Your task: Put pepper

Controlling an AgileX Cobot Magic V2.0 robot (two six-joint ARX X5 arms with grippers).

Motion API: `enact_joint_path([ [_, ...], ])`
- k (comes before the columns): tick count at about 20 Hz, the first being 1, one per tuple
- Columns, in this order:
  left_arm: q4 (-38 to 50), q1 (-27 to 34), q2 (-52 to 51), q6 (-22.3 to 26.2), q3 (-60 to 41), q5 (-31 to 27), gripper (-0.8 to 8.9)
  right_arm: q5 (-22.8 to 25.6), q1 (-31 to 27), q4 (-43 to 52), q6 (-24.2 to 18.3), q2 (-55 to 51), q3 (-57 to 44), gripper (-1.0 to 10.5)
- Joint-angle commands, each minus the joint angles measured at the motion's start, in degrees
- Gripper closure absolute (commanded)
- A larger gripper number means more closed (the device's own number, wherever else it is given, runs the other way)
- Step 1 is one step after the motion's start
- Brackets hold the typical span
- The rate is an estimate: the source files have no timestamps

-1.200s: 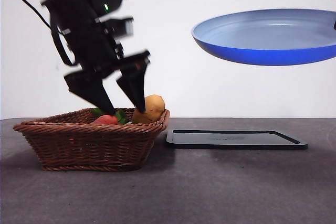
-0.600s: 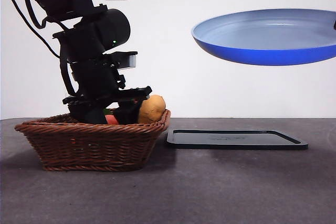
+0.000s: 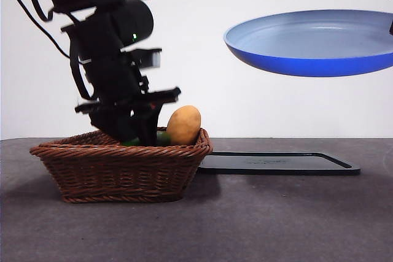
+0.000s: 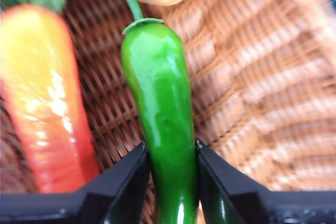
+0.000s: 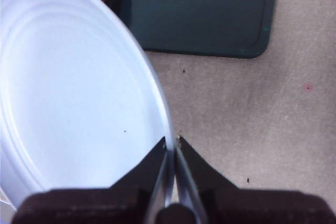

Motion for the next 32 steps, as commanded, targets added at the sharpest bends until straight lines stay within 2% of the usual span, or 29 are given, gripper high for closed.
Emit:
enact_joint_path([
  [1, -0.7, -0.5, -0.9, 0.0, 1.0, 0.4, 6.90, -0.2, 0.1, 0.8, -0.1, 0.3, 0.8, 9.4],
  [7, -8.3, -0.5, -5.8, 0.0, 1.0, 0.5, 6.93, -0.2, 0.1, 0.7, -0.1, 0.3, 0.8, 9.4],
  [10, -9.1, -0.6, -10.4, -0.1, 1.0, 1.3, 7.14, -0.2, 0.1, 0.7, 0.0, 1.5, 0.8, 9.4],
  [13, -7.8, -1.2, -16.3, -1.7, 1.0, 5.7, 7.14, -0.3, 0.2, 0.7, 0.4, 5.0, 0.8, 9.4],
  [17, -2.7, -3.9, -22.2, -4.8, 1.0, 14.9, 7.14, -0.6, 1.1, 1.0, 1.6, 11.3, 0.8, 9.4],
  [19, 2.4, -6.9, -22.7, -6.6, 1.0, 18.7, 7.14, -4.9, 2.3, 2.7, 3.1, 13.7, 0.8, 9.4],
  [23, 9.1, -14.1, -20.5, -7.0, 1.0, 18.3, 7.14, -6.3, 4.8, 6.6, 6.8, 15.4, 0.8, 9.4],
  [26, 11.1, -17.2, -17.5, -5.7, 1.0, 14.5, 7.14, -6.3, 6.6, 6.9, 7.3, 15.5, 0.8, 9.4],
  [31, 11.4, -18.0, -9.9, -5.7, 1.0, 13.5, 7.08, -6.3, 7.1, 6.8, 7.5, 15.5, 0.8, 9.4],
  [32, 11.4, -18.0, -9.1, -5.8, 1.0, 13.5, 6.82, -6.3, 7.1, 6.8, 7.5, 15.5, 0.8, 9.4],
])
